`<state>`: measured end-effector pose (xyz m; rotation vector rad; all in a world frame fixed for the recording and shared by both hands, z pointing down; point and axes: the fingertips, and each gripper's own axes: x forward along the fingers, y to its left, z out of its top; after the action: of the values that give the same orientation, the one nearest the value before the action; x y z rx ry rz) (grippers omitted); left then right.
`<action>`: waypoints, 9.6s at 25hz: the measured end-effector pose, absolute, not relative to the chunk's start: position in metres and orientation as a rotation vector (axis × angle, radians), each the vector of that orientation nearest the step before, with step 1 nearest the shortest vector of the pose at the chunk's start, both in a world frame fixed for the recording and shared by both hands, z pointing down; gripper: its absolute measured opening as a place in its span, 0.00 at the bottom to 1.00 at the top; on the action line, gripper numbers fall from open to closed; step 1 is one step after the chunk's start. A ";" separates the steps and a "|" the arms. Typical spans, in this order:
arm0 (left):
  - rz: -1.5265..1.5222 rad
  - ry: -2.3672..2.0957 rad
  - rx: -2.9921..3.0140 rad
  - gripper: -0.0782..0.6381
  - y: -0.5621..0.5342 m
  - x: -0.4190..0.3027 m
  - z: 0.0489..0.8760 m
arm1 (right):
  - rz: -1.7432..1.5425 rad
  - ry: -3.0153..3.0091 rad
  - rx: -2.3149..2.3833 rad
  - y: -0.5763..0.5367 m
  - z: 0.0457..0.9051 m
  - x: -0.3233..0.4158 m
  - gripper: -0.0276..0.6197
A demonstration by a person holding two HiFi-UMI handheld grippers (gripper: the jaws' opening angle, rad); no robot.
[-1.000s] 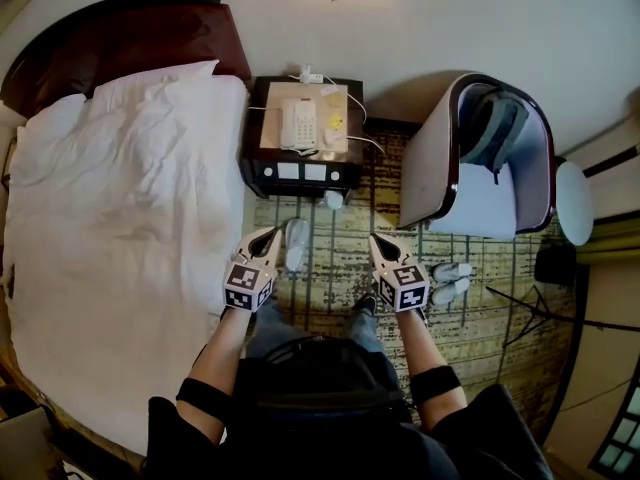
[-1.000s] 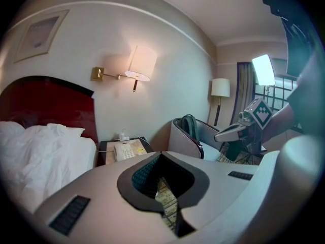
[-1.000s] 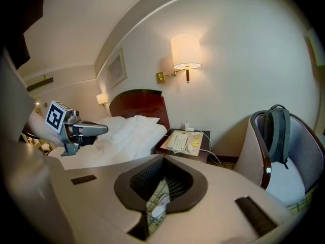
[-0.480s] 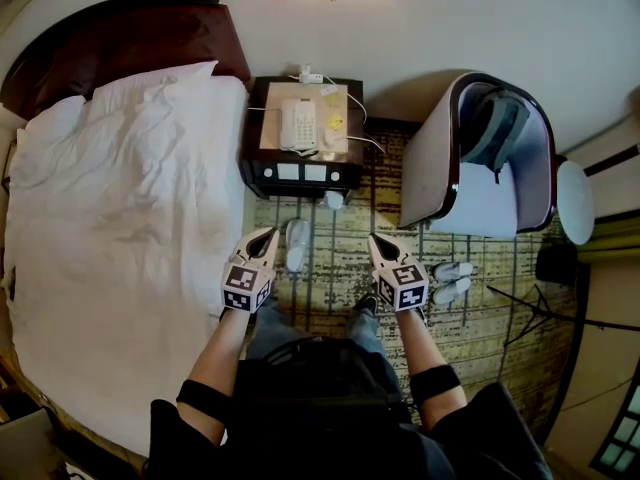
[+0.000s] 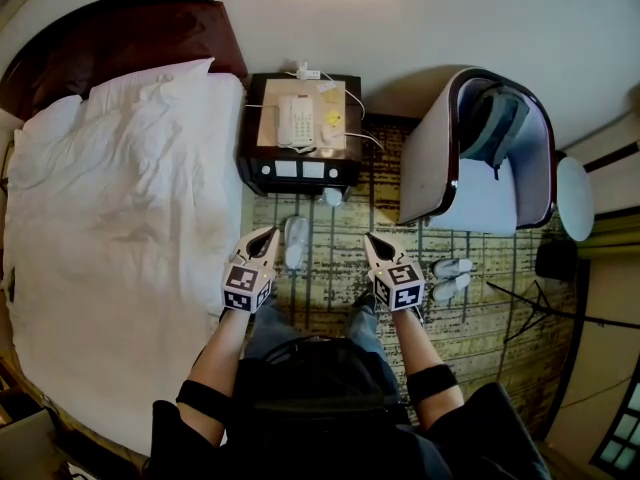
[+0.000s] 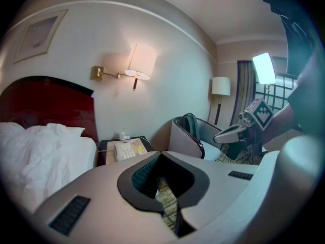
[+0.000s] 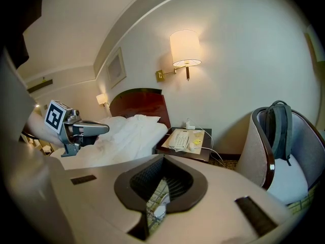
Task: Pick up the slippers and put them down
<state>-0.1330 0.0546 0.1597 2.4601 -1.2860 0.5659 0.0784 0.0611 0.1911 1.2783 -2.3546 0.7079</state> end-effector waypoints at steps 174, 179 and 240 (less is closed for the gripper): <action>0.382 -1.357 1.669 0.51 -0.057 -0.226 0.632 | 0.925 -2.178 1.226 -0.006 0.601 -0.028 0.05; 0.407 -1.354 1.785 0.35 -0.007 -0.215 0.510 | 0.888 -2.194 1.232 0.003 0.489 -0.013 0.05; -0.284 -1.284 1.353 0.30 -0.093 -0.256 0.941 | 0.954 -2.190 1.081 0.004 0.857 -0.086 0.05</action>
<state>-0.2563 -0.0932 0.9410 1.3535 -1.2841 -0.2838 -0.0858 0.0044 0.8575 1.0812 -2.1897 0.9541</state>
